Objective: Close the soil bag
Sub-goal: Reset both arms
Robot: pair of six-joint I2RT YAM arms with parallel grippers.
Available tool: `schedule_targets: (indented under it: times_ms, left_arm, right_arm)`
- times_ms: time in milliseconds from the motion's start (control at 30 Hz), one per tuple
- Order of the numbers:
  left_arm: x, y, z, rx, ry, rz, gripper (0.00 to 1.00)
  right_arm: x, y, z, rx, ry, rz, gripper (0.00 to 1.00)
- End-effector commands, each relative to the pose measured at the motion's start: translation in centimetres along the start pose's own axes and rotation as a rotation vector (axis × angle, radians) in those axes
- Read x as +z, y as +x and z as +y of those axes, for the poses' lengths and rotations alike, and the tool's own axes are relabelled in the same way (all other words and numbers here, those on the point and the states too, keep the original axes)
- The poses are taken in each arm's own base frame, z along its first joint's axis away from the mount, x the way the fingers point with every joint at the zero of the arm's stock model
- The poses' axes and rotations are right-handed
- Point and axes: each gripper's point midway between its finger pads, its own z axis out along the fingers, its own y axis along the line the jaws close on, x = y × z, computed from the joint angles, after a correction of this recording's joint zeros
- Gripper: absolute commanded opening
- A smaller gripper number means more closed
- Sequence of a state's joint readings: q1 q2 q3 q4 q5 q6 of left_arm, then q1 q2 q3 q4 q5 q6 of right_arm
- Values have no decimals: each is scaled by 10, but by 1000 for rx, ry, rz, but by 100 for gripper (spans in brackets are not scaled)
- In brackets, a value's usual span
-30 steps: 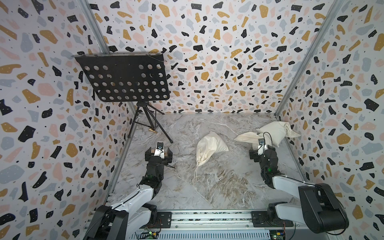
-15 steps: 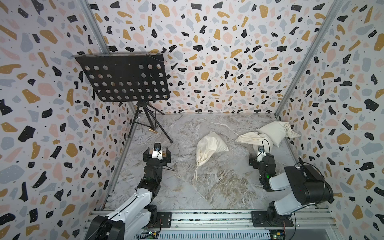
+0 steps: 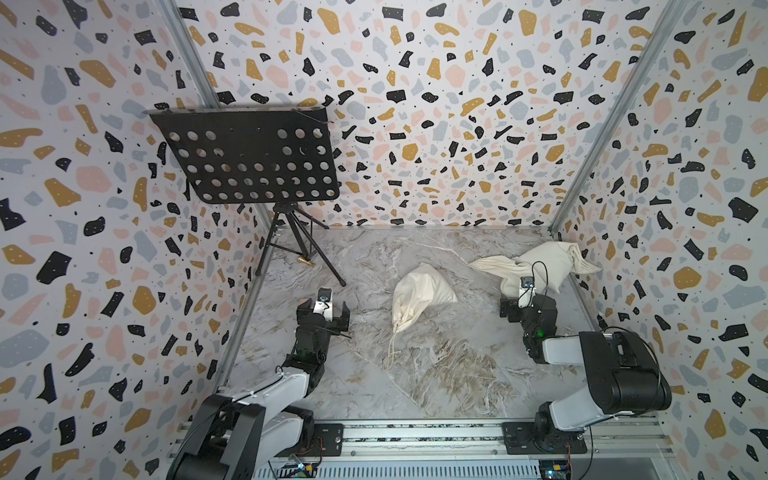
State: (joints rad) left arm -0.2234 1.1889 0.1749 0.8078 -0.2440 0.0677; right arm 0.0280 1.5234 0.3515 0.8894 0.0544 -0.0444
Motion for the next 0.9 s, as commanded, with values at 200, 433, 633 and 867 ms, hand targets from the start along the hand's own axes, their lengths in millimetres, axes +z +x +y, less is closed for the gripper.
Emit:
schedule_targets:
  times_ms: [200,433,633,867]
  left_arm:
    - [44,3,10,-78,9,54,100]
    - [40,4,7,-81,54,71,100]
    - [40,4,4,-73,74,83,100]
    - [41,5,0,-65,95,86,100]
  right_arm:
    - [-1,-3,2,15,-16,-1,100]
    - [-1,-2,2,15,-16,4,100]
    - [0,-2,2,14,-16,3,100]
    - [-1,-2,2,14,-16,4,100]
